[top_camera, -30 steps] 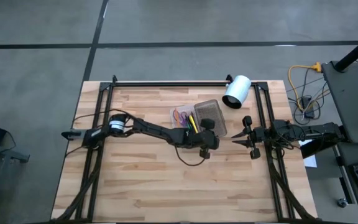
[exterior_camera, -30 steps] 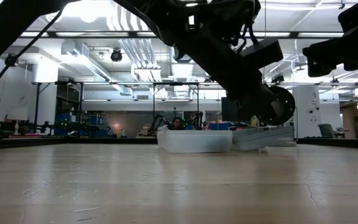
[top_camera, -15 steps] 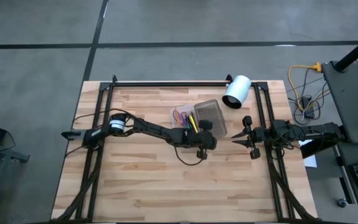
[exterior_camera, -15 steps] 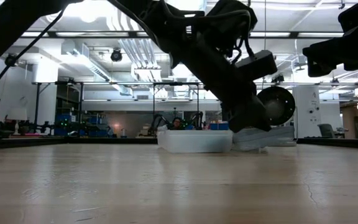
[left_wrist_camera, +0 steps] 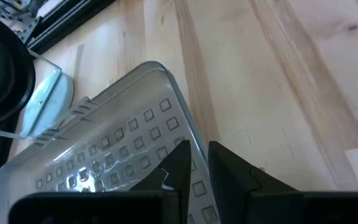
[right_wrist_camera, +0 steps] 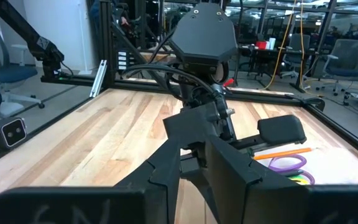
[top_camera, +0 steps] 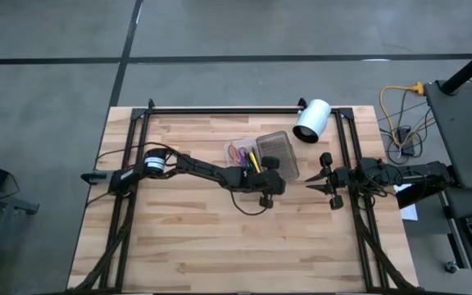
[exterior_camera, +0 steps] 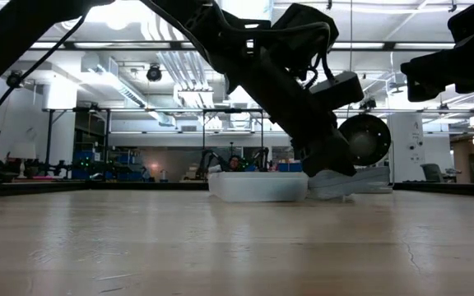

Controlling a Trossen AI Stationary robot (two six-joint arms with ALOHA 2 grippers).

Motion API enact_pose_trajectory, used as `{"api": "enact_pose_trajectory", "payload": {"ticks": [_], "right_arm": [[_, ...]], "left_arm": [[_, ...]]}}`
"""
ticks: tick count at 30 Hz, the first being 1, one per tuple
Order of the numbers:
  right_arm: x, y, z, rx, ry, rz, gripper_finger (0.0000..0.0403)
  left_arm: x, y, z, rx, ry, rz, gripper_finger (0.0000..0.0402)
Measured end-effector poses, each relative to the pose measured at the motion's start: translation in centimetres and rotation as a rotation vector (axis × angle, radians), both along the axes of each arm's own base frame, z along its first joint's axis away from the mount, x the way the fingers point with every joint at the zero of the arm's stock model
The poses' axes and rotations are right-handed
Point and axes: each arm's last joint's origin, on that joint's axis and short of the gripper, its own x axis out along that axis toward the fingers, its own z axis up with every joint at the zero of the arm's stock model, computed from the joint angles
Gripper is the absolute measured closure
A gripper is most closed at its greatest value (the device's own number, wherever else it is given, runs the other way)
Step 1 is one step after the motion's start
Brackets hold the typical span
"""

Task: Pick & place school supplies into a supply box
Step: Close the supply box

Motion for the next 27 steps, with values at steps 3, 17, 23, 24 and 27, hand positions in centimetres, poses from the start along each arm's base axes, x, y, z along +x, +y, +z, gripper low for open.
{"api": "enact_pose_trajectory", "payload": {"ticks": [3, 17, 23, 24, 27], "right_arm": [[0.0, 0.0, 0.0, 0.000, 0.000, 0.000, 0.0335], [0.0, 0.0, 0.0, 0.000, 0.000, 0.000, 0.0335], [0.0, 0.0, 0.0, 0.000, 0.000, 0.000, 0.0335], [0.0, 0.0, 0.0, 0.000, 0.000, 0.000, 0.0335], [0.0, 0.0, 0.0, 0.000, 0.000, 0.000, 0.0335]], "left_arm": [[0.0, 0.0, 0.0, 0.000, 0.000, 0.000, 0.0361], [0.9, 0.9, 1.1, -0.097, -0.140, -0.059, 0.0361], [0.9, 2.1, 1.1, -0.112, -0.150, -0.029, 0.0361], [0.8, 2.2, 1.1, -0.117, -0.150, -0.023, 0.0361], [0.7, 2.3, 0.8, -0.134, -0.137, -0.022, 0.0361]]}}
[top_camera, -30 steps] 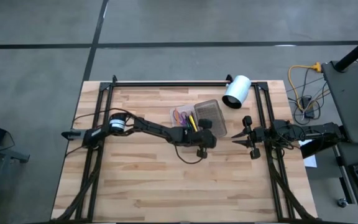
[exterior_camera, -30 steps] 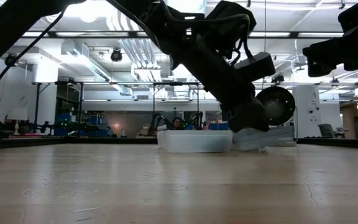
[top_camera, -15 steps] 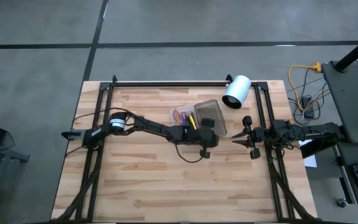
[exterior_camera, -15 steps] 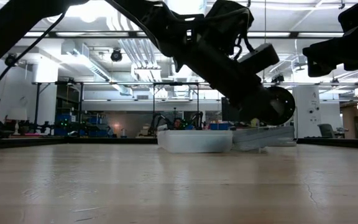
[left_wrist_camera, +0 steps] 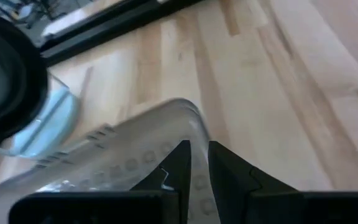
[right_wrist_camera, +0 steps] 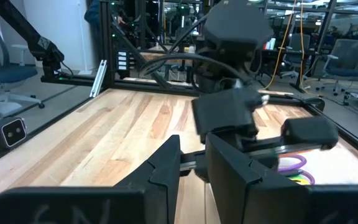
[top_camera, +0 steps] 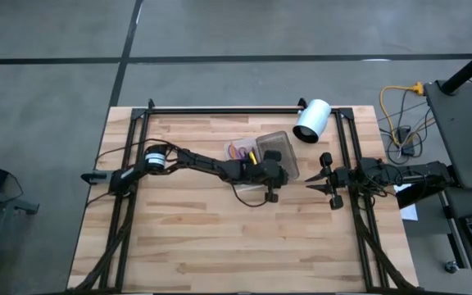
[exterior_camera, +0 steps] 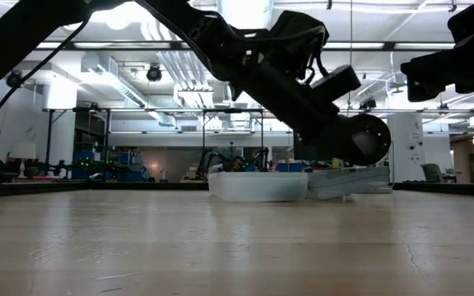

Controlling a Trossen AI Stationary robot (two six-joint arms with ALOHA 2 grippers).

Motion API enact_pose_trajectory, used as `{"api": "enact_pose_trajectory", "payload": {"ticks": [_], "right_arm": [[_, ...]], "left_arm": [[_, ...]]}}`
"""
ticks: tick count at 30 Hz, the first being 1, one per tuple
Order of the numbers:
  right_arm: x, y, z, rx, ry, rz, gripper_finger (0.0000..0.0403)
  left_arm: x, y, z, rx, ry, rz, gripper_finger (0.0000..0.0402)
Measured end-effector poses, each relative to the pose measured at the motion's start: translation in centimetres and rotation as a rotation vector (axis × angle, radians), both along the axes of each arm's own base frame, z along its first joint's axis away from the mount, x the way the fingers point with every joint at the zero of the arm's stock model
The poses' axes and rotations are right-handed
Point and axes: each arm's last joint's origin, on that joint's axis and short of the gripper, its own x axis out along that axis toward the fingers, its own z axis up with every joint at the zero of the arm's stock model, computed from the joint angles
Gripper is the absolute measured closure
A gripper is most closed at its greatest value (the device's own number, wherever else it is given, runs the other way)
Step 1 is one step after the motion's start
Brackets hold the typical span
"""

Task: Pick & place school supplies into a supply box
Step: Close the supply box

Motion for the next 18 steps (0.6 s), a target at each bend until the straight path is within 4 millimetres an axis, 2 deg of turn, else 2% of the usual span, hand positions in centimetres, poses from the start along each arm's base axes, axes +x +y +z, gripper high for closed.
{"api": "enact_pose_trajectory", "payload": {"ticks": [9, 18], "right_arm": [[0.0, 0.0, 0.0, 0.000, 0.000, 0.000, 0.0335], [0.0, 0.0, 0.0, 0.000, 0.000, 0.000, 0.0335]], "left_arm": [[-0.7, 0.0, -1.5, -0.003, 0.047, -0.003, 0.0361], [-0.7, 0.0, -1.5, -0.002, 0.047, -0.003, 0.0361]]}}
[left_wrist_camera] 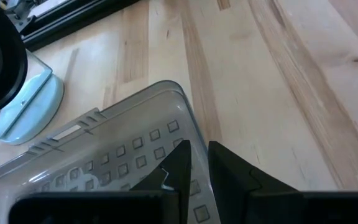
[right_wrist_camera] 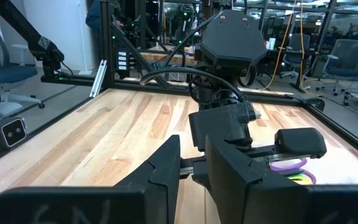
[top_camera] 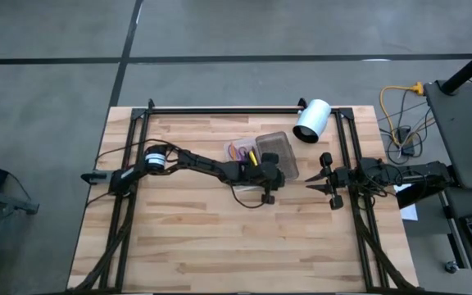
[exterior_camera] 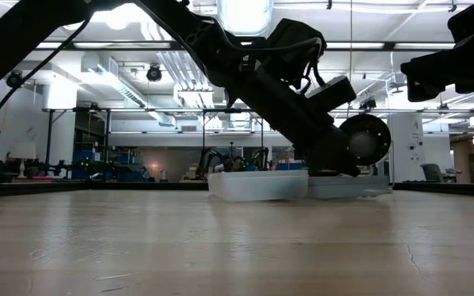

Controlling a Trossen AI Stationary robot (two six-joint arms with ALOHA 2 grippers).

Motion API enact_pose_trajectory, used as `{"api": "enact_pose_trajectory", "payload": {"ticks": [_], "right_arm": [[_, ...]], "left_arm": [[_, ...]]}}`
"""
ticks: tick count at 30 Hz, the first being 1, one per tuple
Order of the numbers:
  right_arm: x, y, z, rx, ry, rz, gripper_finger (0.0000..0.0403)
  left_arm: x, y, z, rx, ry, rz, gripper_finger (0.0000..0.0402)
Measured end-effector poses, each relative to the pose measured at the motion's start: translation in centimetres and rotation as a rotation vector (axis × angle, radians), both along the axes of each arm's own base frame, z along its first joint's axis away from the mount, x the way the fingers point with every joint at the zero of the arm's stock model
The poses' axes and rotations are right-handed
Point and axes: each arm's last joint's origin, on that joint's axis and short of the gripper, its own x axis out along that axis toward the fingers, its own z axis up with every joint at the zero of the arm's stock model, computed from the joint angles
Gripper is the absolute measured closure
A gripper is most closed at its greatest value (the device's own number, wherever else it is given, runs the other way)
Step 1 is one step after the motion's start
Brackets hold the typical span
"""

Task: Pick & place school supplies into a supply box
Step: Close the supply box

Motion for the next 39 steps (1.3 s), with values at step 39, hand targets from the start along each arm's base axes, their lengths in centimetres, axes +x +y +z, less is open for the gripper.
{"api": "enact_pose_trajectory", "payload": {"ticks": [39], "right_arm": [[0.00, 0.00, 0.00, 0.000, 0.000, 0.000, 0.0335]], "left_arm": [[-0.27, -0.10, -0.49, -0.038, 0.027, 0.000, 0.0400]]}}
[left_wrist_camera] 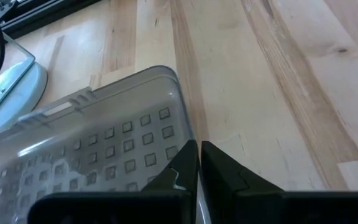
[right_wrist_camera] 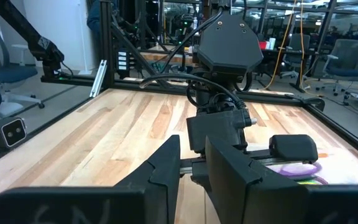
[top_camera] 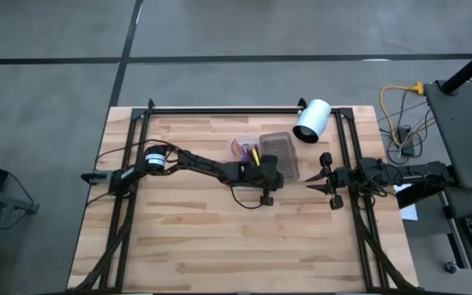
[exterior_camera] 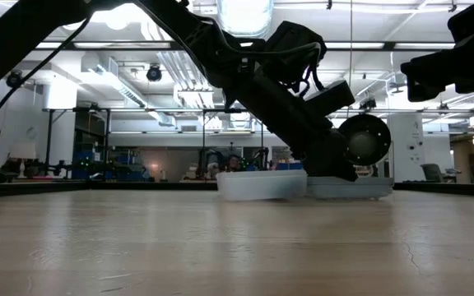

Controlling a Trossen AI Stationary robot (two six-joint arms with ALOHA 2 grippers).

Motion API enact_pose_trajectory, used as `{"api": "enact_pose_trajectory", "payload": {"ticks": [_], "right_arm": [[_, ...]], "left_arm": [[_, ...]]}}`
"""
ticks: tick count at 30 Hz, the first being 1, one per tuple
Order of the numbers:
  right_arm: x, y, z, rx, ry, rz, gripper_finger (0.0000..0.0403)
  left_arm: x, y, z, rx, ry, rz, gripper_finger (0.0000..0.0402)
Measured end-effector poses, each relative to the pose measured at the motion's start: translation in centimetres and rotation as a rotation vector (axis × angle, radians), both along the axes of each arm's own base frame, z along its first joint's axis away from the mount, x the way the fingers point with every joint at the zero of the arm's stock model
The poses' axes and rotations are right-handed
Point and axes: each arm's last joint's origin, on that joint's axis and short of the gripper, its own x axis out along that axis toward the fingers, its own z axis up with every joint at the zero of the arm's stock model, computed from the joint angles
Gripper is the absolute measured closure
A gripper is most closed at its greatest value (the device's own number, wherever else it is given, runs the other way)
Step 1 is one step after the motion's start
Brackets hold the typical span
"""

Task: Pick & place school supplies into a supply box
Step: Close the supply box

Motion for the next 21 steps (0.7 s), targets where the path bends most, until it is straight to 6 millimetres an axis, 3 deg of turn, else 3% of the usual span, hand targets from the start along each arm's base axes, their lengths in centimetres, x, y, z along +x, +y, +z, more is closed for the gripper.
{"api": "enact_pose_trajectory", "payload": {"ticks": [21], "right_arm": [[0.00, 0.00, -0.01, 0.000, 0.000, 0.000, 0.0335]], "left_arm": [[0.10, -0.11, 0.14, 0.003, -0.018, -0.004, 0.0401]]}}
